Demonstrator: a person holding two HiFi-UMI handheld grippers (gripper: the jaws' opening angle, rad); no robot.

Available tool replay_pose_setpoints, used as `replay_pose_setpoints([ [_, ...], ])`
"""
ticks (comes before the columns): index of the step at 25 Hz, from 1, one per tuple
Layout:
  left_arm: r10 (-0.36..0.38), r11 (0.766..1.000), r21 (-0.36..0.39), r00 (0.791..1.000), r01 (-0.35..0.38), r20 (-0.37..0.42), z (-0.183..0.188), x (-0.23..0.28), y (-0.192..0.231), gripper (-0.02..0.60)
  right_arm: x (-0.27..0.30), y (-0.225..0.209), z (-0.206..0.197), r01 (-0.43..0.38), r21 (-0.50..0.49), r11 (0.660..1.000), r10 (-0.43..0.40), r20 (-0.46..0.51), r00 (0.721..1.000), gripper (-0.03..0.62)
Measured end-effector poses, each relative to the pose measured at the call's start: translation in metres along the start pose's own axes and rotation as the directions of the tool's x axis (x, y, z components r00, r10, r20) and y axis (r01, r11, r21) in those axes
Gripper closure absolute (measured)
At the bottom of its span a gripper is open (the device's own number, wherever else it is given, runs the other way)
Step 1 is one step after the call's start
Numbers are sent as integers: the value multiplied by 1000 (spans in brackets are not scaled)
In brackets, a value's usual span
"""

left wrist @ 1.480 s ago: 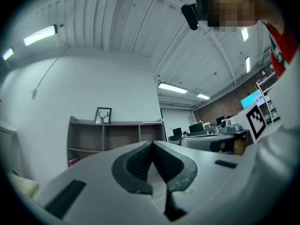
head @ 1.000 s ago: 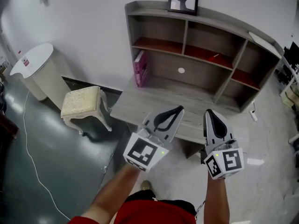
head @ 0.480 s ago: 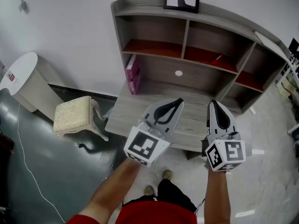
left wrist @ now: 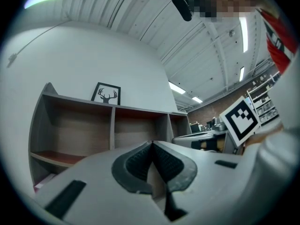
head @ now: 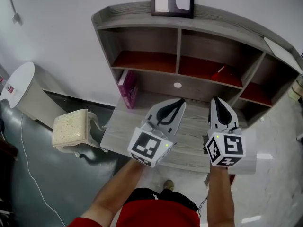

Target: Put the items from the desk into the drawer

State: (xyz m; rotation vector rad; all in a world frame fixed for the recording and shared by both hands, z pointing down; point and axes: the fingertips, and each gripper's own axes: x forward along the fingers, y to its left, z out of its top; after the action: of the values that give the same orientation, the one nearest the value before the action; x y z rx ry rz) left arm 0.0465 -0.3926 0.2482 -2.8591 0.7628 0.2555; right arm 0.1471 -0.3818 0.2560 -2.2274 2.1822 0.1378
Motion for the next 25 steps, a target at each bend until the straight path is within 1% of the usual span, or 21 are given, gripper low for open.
replay_pose_setpoints([
  [4,-3,1000,-15,1000,3,-13,-7,21,12,575,28,-18,-4,30,-8,1000,-30,-27,999,589],
  [7,-19,1000,-21,1000,19,2,-11,33,22,575,50,-30,-10,75,-25,997,-77,-69,995,588],
  [8,-28,999,-24,1000,28,2,-13,36,25,575,57,-33,-12,93,-27,995,-95,-83,992,576],
  [9,-38,999,-28,999,38,1,-15,39,27,574,64,-37,-14,111,-28,993,-114,-97,989,546],
  [10,-48,998,-35,999,48,0,-17,42,29,575,71,-41,-17,131,-29,991,-133,-111,985,531],
  [13,-85,995,-52,996,85,-4,-20,46,31,574,93,-54,-26,193,-32,981,-196,-163,967,465],
  [16,-123,991,-54,992,122,-10,-24,47,31,575,116,-71,-37,254,-21,967,-252,-222,942,399],
  [18,-144,988,-64,989,142,-23,-28,47,31,575,127,-80,-44,287,-14,958,-281,-254,926,379],
  [21,-158,985,-81,987,155,-25,-35,47,34,574,138,-87,-56,318,-36,947,-314,-302,900,355],
  [23,-162,984,-83,987,160,-18,-40,46,36,575,142,-91,-65,333,-47,942,-330,-330,885,352],
  [25,-172,982,-87,985,170,-26,-41,43,37,574,144,-93,-70,342,-38,939,-334,-339,879,363],
])
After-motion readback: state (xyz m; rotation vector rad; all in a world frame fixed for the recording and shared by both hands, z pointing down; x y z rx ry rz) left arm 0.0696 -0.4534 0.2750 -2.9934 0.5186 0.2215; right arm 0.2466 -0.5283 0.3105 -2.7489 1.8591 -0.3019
